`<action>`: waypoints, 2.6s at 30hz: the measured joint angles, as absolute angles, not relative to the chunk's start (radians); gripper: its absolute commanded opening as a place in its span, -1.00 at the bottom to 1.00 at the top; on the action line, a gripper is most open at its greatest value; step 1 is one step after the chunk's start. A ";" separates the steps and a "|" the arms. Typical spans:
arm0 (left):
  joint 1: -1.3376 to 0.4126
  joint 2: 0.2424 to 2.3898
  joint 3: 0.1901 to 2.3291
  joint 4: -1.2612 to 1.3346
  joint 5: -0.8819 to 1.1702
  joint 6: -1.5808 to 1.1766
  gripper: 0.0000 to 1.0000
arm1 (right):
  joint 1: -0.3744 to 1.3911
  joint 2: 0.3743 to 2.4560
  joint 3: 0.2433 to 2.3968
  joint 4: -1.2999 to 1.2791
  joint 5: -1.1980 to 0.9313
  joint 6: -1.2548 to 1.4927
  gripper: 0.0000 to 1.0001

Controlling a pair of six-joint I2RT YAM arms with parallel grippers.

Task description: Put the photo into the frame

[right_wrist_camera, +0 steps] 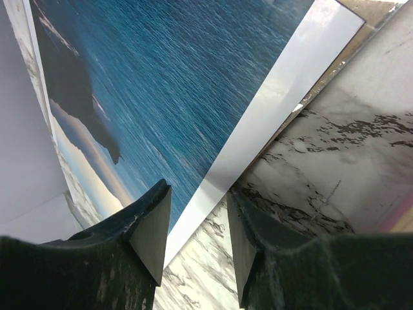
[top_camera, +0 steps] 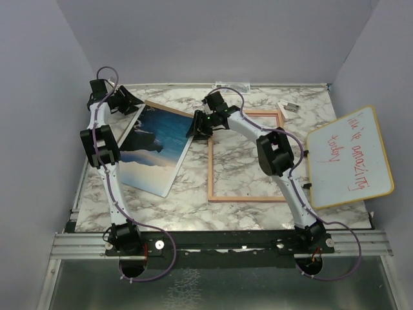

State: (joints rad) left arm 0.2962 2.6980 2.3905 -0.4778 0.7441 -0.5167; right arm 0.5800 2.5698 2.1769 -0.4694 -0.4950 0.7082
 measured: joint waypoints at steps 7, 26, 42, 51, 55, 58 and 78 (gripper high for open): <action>0.316 2.703 2.346 -0.398 0.797 -0.628 -0.26 | 0.580 2.576 2.192 -0.488 -0.496 0.710 -0.08; 0.312 2.558 2.082 -0.353 0.794 -0.524 -0.12 | 0.574 2.494 2.115 -0.563 -0.451 0.655 0.08; 0.223 2.420 2.020 -0.517 0.521 -0.380 0.10 | 0.453 2.573 2.355 -0.422 -0.309 0.518 0.19; 0.028 2.337 1.924 -0.524 0.434 -0.350 0.01 | 0.469 2.619 2.367 -0.287 -0.379 0.437 0.10; -0.013 2.312 1.892 -0.532 0.340 -0.356 0.10 | 0.474 2.632 2.367 -0.274 -0.378 0.412 0.18; -0.006 2.291 1.886 -0.542 0.279 -0.358 0.22 | 0.474 2.646 2.367 -0.278 -0.349 0.399 0.20; -0.057 2.120 1.689 -0.579 0.353 -0.397 0.15 | 0.429 2.658 2.340 -0.318 -0.223 0.359 0.27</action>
